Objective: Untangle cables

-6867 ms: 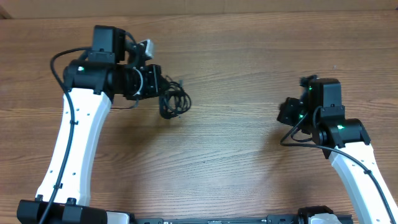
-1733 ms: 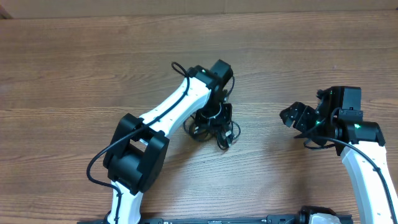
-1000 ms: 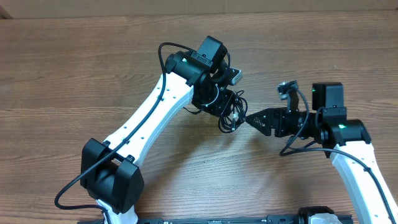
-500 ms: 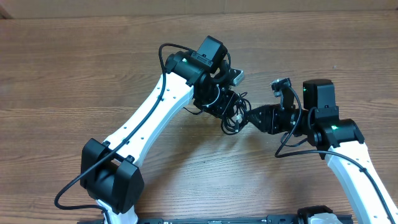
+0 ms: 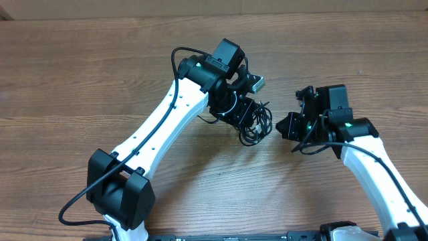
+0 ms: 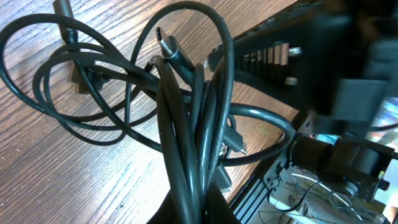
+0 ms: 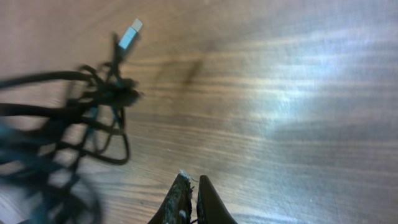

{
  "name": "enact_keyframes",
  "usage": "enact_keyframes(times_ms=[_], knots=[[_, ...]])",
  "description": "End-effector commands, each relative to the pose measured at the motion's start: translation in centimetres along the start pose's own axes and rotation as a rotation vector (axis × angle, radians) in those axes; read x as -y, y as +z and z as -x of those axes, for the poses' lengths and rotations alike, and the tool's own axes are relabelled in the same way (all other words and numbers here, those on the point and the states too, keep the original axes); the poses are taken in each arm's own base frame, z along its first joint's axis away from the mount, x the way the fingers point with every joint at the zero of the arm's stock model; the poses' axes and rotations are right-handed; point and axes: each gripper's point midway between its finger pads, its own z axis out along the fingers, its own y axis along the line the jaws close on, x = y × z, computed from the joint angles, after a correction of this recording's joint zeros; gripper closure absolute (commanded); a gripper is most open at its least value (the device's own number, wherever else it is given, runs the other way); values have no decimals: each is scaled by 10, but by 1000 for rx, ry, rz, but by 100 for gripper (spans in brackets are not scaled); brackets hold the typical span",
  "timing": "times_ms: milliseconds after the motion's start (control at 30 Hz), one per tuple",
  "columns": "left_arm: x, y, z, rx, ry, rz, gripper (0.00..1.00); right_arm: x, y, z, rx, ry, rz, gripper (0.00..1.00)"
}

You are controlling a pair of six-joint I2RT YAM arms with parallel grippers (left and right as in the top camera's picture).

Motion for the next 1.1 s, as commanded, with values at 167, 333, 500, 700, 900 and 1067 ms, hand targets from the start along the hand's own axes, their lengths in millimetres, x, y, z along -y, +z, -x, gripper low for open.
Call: enact_keyframes(times_ms=[167, 333, 500, 700, 900, 1067], knots=[[-4, -10, 6, 32, 46, 61, 96, -18, 4, -7, -60, 11, 111, 68], [-19, -11, 7, 37, 34, 144, 96, -39, -5, -10, -73, -43, 225, 52], [-44, -17, 5, 37, -9, 291, 96, -49, -11, -7, -60, -59, 266, 44], [-48, -18, 0, 20, -17, 322, 96, -61, -15, -2, -45, -83, 330, 41], [-48, -18, 0, 19, -20, 321, 96, -72, -20, -5, -59, -98, 401, 42], [-45, -16, -1, 17, -33, 308, 96, -76, -21, -5, -63, -101, 421, 42]])
